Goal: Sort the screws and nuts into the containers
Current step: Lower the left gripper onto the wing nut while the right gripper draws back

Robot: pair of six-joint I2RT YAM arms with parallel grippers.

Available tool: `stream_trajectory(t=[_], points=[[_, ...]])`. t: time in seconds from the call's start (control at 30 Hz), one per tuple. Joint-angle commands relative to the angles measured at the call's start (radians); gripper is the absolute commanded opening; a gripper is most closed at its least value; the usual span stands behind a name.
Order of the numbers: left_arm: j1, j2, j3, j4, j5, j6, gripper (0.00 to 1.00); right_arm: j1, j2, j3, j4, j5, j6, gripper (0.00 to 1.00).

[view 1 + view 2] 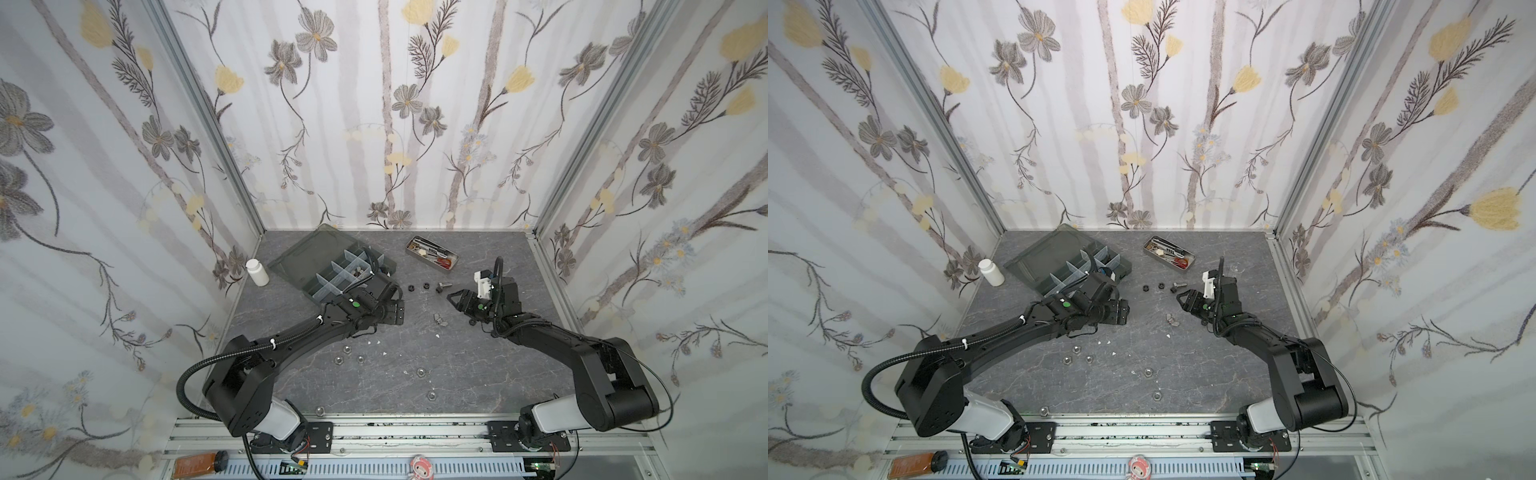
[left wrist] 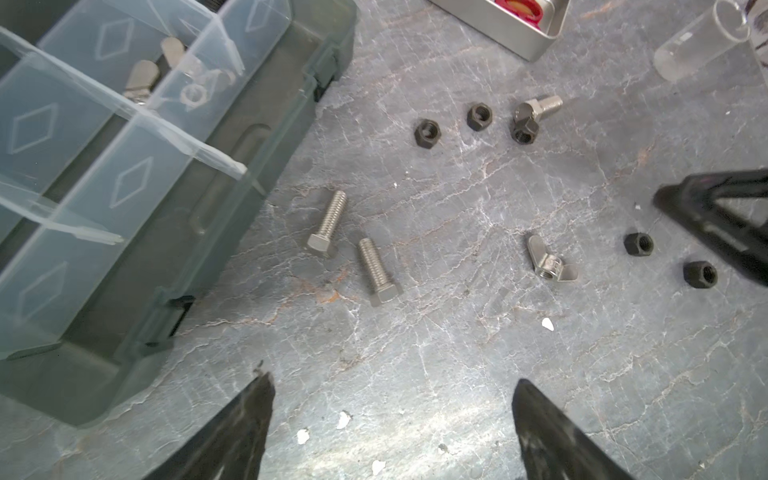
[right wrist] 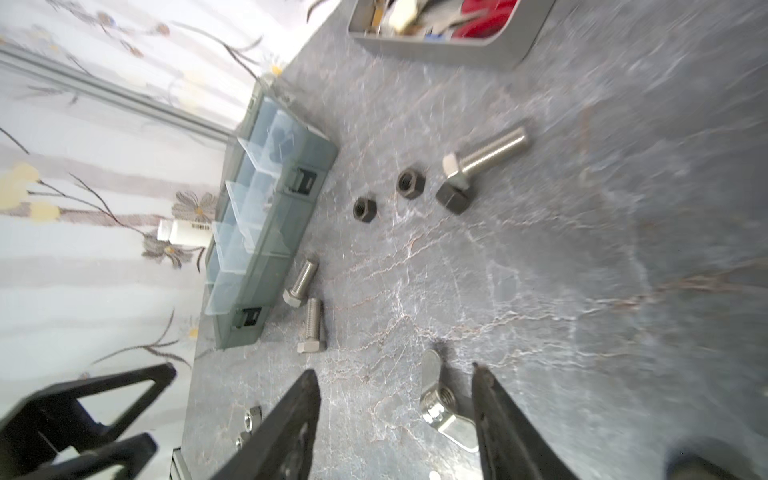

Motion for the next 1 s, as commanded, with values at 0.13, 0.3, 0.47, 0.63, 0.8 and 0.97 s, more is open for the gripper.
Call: stream_trajectory(t=[0.13,0.3,0.47,0.63,0.8,0.97], points=[[-0.088,0.207,0.163,-0.024,-0.027,-0.143,0.78,-0.105,-0.157,-0.041,-0.040,0.025,-0.017,0.72],[-0.157,0.343,0.304,-0.082,-0.043,-0.184,0.77,-0.149,-0.173,-0.064,-0.016,-0.020,-0.019,0.75],[-0.159,0.419,0.366,-0.072,-0.018,-0.225,0.76,-0.152,-0.172,-0.094,0.024,-0.032,-0.020,0.76],[-0.160,0.487,0.439,-0.093,-0.006,-0.250,0.75,-0.155,-0.201,-0.109,0.030,-0.030,-0.019,0.76],[-0.162,0.539,0.488,-0.127,-0.023,-0.296,0.70,-0.158,-0.241,-0.123,0.033,-0.008,-0.019,0.77],[-0.160,0.594,0.551,-0.160,-0.031,-0.304,0.70,-0.161,-0.266,-0.132,0.033,-0.002,-0.020,0.78]])
